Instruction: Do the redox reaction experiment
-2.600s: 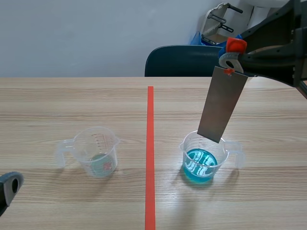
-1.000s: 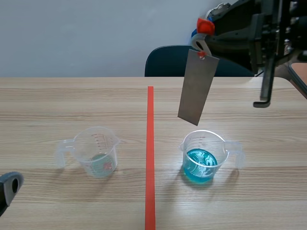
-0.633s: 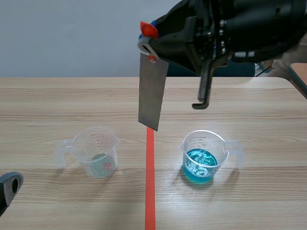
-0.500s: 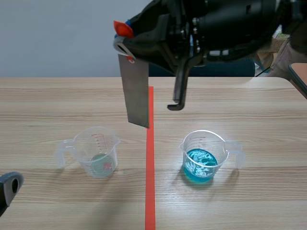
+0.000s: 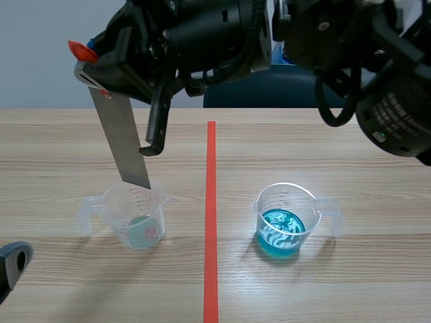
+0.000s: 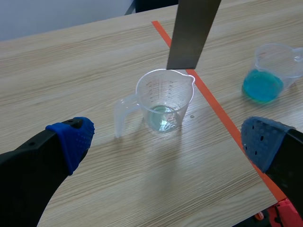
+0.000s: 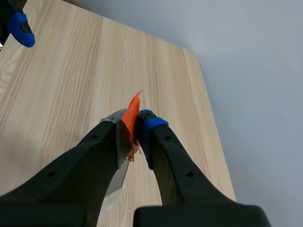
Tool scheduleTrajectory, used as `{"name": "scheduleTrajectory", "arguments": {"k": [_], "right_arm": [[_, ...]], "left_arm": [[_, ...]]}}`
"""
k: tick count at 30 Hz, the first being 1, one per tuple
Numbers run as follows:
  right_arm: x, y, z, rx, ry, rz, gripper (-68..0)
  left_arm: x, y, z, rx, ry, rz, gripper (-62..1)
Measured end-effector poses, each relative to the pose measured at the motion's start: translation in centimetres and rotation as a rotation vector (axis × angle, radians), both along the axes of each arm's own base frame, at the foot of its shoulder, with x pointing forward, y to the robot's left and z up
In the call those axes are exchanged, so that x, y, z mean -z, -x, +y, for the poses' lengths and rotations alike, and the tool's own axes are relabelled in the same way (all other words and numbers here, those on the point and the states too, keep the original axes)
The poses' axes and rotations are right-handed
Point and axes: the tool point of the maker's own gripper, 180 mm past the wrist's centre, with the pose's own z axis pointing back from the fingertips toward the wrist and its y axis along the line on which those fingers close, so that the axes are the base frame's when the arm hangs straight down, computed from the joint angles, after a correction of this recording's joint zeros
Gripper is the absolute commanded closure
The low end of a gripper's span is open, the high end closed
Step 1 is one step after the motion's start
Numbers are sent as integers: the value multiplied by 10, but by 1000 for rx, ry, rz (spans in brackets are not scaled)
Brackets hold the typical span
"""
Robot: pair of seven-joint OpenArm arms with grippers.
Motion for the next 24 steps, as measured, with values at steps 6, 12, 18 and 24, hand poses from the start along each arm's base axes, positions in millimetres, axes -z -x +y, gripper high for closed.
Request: {"name": "scheduleTrajectory", "arguments": {"k": [6, 12, 18, 24], "right_arm": [[5, -2, 13, -24, 12, 16, -8], [8, -6, 17, -20, 19, 29, -8], [8, -6, 17, -20, 19, 29, -8], [8, -6, 17, -20, 19, 29, -8]], "left_arm": [[0, 0, 0, 0, 0, 0, -623], [0, 0, 0, 0, 0, 0, -623], [0, 0, 0, 0, 0, 0, -623], [0, 0, 0, 0, 0, 0, -623]]}}
